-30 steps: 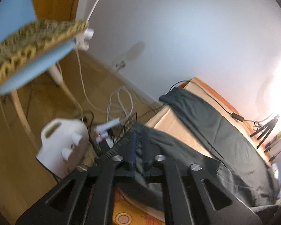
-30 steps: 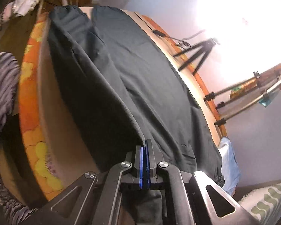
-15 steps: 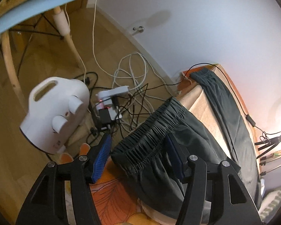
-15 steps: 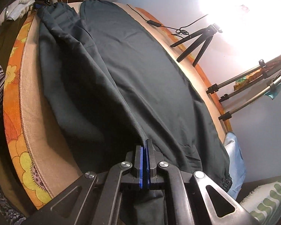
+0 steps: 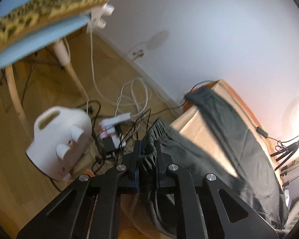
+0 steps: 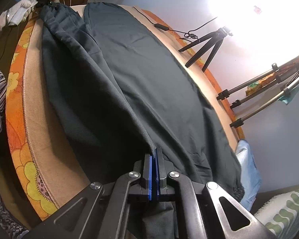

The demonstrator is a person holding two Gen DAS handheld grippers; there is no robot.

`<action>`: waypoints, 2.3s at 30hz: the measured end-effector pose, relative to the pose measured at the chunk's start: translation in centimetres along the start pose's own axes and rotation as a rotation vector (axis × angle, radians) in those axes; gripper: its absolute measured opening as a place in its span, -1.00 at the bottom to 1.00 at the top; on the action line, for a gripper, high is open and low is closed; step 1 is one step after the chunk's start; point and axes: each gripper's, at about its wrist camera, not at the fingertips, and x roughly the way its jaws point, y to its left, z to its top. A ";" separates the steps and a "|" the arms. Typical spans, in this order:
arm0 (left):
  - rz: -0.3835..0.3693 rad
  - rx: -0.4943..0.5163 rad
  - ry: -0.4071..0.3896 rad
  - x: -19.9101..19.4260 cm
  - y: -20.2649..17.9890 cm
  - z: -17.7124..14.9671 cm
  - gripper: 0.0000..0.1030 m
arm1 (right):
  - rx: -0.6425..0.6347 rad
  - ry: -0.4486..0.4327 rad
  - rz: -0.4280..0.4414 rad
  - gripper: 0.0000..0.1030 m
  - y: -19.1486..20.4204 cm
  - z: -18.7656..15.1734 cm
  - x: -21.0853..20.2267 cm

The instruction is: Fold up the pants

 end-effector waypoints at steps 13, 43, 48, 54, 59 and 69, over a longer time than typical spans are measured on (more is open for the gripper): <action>-0.043 -0.008 -0.063 -2.0 -3.0 3.9 -0.84 | 0.046 -0.067 -0.148 -1.00 -3.7 1.3 -1.9; 0.249 0.208 0.042 17.4 -19.3 10.8 -0.68 | 0.124 0.107 -0.090 -1.00 -14.6 6.8 19.4; 0.248 0.222 -0.017 16.3 -19.5 13.1 -0.31 | 0.146 0.131 -0.082 -1.00 -14.6 6.3 20.8; 0.265 0.229 -0.078 12.9 -16.9 14.7 -0.11 | 0.165 0.140 -0.092 -1.00 -14.5 6.2 21.0; 0.226 0.271 -0.078 11.5 -15.7 13.3 0.00 | 0.240 0.139 -0.082 -1.00 -15.9 5.9 20.2; 0.167 0.413 0.048 17.1 -18.9 9.9 0.17 | 0.299 0.132 -0.069 -0.54 -17.1 5.4 18.4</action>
